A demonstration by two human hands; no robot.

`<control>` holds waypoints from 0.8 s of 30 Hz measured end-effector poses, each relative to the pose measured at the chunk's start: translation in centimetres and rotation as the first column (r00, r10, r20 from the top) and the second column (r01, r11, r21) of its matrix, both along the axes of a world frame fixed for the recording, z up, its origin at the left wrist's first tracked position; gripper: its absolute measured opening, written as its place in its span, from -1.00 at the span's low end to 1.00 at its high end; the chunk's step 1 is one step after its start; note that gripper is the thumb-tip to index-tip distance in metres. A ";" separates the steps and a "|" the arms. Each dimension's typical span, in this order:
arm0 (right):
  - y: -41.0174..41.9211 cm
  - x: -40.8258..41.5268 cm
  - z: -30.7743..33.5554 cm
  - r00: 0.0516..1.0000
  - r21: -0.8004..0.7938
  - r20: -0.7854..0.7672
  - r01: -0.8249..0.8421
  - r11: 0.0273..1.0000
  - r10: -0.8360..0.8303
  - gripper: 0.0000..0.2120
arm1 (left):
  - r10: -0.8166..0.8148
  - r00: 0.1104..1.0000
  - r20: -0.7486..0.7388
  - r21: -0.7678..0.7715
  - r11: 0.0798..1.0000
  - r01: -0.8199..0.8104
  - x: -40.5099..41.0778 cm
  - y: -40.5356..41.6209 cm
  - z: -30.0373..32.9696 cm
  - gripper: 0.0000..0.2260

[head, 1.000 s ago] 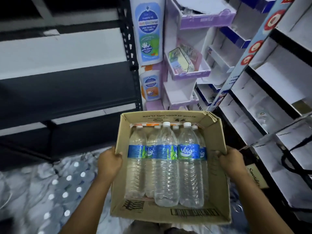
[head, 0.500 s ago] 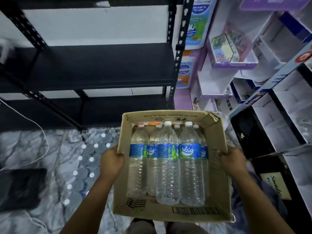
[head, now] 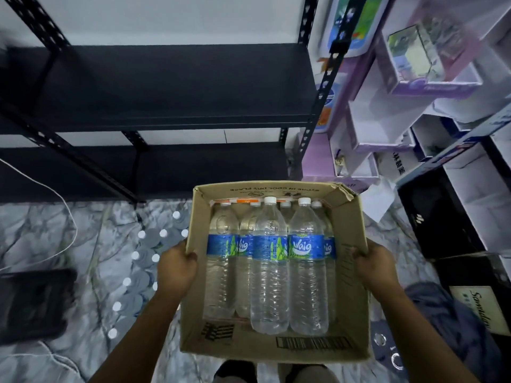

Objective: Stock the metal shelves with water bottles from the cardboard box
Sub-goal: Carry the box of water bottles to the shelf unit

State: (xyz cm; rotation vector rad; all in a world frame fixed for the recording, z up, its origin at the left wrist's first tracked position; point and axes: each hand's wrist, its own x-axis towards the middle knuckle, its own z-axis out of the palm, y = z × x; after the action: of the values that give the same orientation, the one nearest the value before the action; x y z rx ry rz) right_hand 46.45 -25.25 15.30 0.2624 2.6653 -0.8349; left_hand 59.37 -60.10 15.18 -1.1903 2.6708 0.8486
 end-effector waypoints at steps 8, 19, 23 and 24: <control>-1.7 -4.3 -13.4 0.999 -0.029 -0.018 -0.039 0.999 0.038 -0.75 | 0.026 0.998 -0.054 -0.009 1.000 -0.027 -2.6 -1.6 -13.3 -0.86; -4.2 -10.3 -32.8 0.991 -0.061 -0.098 -0.098 0.993 0.092 -0.77 | -0.009 0.987 -0.160 -0.023 1.000 0.005 -8.4 -4.6 -34.4 -0.90; -5.2 -12.5 -38.9 0.984 -0.037 -0.149 -0.103 0.994 0.097 -0.79 | -0.036 0.986 -0.161 -0.034 0.999 0.031 -11.1 -5.8 -40.6 -0.87; -5.4 -13.0 -40.4 0.983 -0.035 -0.155 -0.103 0.994 0.097 -0.79 | -0.039 0.986 -0.162 -0.032 0.999 0.034 -11.6 -6.2 -41.9 -0.86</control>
State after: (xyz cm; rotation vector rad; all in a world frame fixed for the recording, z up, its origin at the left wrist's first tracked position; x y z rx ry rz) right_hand 33.44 -30.68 -25.11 0.0547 2.7709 -0.9125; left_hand 47.73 -66.26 -26.76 -1.1200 2.8335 0.9422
